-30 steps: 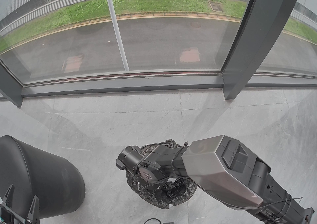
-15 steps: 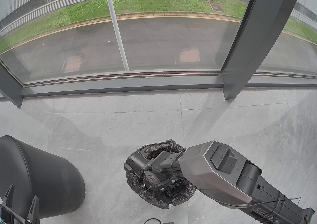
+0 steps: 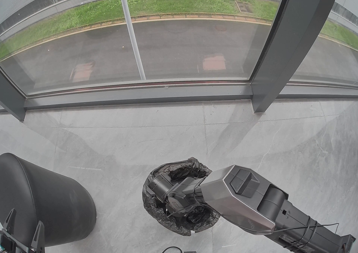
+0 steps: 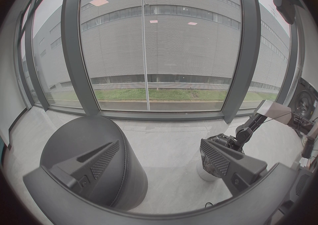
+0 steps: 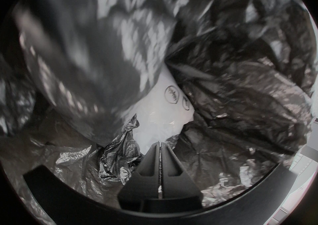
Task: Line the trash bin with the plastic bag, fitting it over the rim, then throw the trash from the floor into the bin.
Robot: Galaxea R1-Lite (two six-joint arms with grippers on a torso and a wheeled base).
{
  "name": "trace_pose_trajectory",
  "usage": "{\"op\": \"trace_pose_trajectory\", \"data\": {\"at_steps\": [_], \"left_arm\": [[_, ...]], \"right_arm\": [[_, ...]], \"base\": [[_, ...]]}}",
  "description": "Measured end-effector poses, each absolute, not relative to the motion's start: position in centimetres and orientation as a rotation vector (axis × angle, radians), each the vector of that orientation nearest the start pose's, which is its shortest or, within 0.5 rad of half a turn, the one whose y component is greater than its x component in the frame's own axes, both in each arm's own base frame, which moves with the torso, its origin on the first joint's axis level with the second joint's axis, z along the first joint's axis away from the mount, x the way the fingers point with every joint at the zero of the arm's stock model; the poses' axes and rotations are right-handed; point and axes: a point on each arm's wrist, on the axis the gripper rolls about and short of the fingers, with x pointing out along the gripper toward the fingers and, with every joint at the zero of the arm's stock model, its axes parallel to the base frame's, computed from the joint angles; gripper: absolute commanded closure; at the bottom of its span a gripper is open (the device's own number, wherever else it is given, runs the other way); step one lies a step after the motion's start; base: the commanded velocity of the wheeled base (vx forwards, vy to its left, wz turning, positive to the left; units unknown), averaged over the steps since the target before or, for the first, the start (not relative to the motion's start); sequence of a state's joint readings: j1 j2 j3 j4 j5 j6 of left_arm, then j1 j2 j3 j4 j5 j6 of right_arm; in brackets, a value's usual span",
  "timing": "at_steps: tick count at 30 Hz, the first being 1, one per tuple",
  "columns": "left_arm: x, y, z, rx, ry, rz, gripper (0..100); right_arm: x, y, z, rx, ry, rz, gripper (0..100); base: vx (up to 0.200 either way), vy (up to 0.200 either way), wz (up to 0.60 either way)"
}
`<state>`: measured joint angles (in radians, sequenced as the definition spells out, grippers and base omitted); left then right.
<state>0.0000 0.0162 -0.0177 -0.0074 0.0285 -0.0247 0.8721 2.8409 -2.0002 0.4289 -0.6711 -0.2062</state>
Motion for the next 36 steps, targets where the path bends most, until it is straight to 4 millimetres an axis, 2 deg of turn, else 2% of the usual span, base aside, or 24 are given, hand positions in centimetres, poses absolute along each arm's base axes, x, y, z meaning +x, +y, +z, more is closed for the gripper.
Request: {"op": "trace_pose_trajectory", "data": {"at_steps": [10, 21, 29, 36], "left_arm": [[-2.3, 0.1, 8.2, -0.024, -0.009, 0.029, 0], [-2.3, 0.1, 8.2, -0.025, -0.009, 0.029, 0], [-2.3, 0.1, 8.2, -0.025, -0.009, 0.028, 0], [-2.3, 0.1, 8.2, -0.025, -0.009, 0.028, 0]], "right_arm": [[33.5, 35.2, -11.4, -1.069, 0.951, 0.269, 100], [34.4, 34.1, -13.1, -1.055, 0.968, 0.25, 100], [34.6, 34.1, -13.2, -1.065, 0.96, 0.257, 100], [34.5, 34.9, -11.1, -1.046, 0.919, 0.266, 100]], "base": [[0.0, 0.0, 0.0], [0.0, 0.0, 0.0], [0.0, 0.0, 0.0], [0.0, 0.0, 0.0]]}}
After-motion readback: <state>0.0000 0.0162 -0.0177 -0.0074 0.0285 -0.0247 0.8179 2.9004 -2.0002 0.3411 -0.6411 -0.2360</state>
